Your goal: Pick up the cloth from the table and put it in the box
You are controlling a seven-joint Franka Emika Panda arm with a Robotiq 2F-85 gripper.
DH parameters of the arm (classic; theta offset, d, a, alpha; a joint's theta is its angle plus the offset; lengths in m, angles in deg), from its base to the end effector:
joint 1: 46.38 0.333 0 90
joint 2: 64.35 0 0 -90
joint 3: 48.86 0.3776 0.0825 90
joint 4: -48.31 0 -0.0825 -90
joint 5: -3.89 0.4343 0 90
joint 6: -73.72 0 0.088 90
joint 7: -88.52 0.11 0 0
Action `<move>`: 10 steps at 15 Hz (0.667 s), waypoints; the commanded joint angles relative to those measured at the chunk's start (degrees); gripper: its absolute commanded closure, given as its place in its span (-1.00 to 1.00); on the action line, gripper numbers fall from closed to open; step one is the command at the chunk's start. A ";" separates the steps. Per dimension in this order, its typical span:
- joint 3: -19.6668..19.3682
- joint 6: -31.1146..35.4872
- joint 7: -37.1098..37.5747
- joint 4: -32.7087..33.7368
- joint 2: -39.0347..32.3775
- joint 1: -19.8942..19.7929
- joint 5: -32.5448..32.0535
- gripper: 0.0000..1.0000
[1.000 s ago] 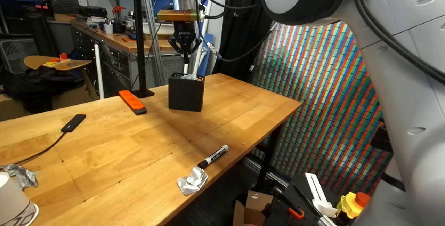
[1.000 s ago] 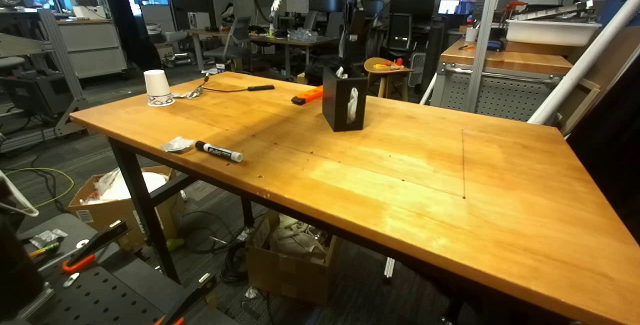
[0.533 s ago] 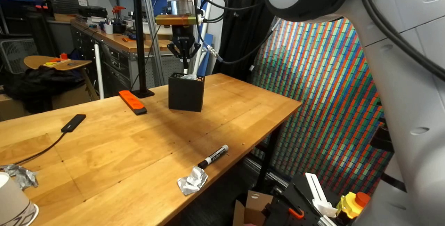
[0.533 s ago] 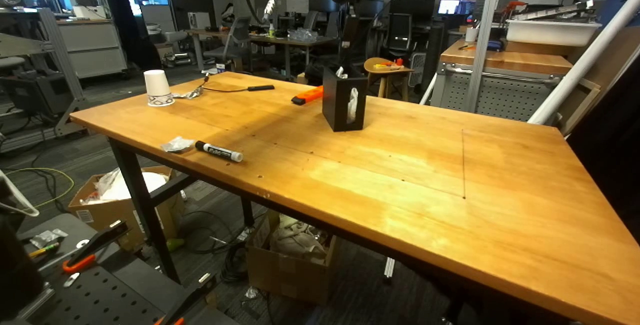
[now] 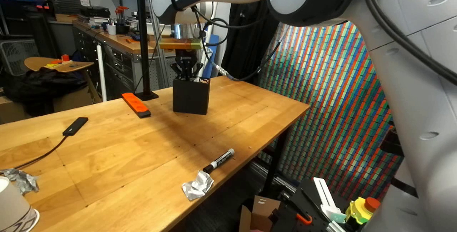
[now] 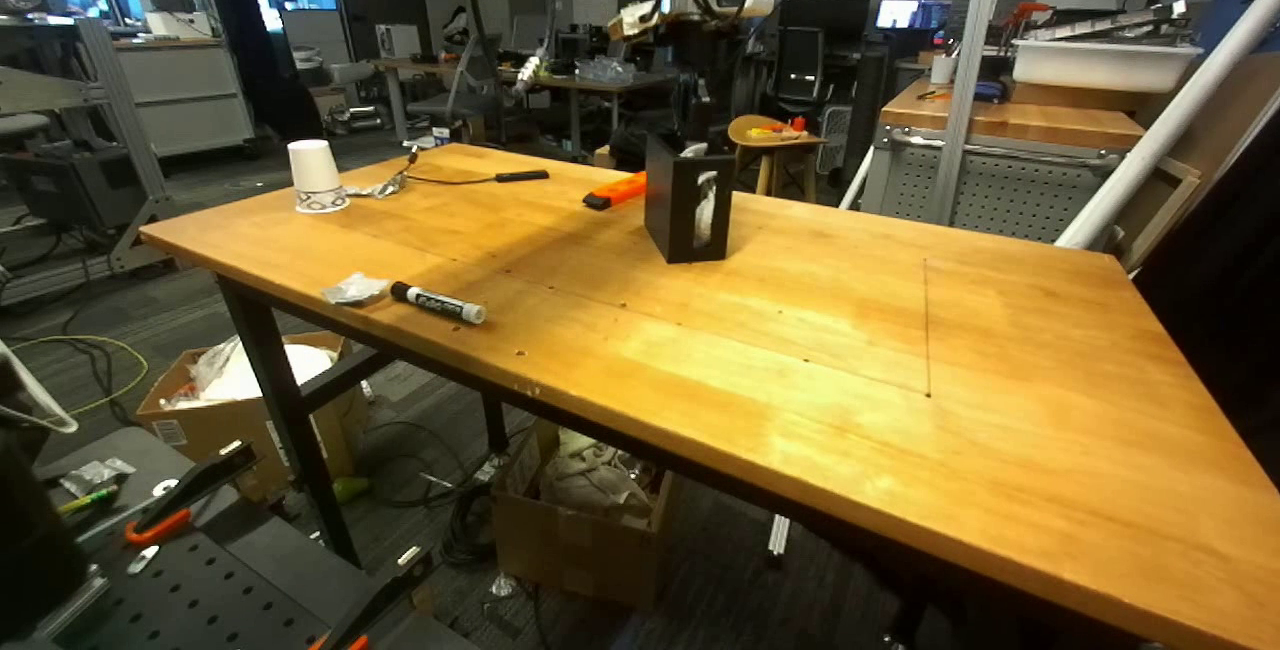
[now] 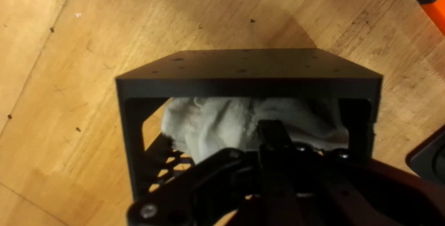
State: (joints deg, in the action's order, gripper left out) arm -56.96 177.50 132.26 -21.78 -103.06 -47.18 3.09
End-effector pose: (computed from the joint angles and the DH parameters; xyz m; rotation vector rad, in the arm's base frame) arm 0.8102 -0.0966 0.4008 2.7258 -1.2962 -0.0707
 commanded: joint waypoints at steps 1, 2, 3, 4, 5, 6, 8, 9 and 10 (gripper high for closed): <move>-0.59 4.72 0.75 -1.91 -4.38 0.74 -1.41 0.92; -0.72 4.31 0.59 -1.48 -5.83 0.92 -1.87 0.93; -0.77 3.32 0.37 -0.71 -6.20 1.09 -2.39 0.92; -0.67 2.65 0.36 -0.81 -6.36 1.29 -2.62 0.93; -0.56 1.77 0.25 -0.38 -6.54 1.29 -2.67 0.92; -0.42 0.46 -0.11 0.27 -6.78 1.13 -2.64 0.92; -0.52 -2.10 -0.33 1.27 -6.88 1.18 -3.35 0.93; -0.50 -2.75 -0.56 1.50 -7.13 1.16 -3.44 0.93; -0.91 -2.84 0.00 1.97 -7.02 1.61 -4.30 0.93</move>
State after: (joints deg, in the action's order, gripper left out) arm -57.18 176.68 132.13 -22.32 -107.49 -46.76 0.15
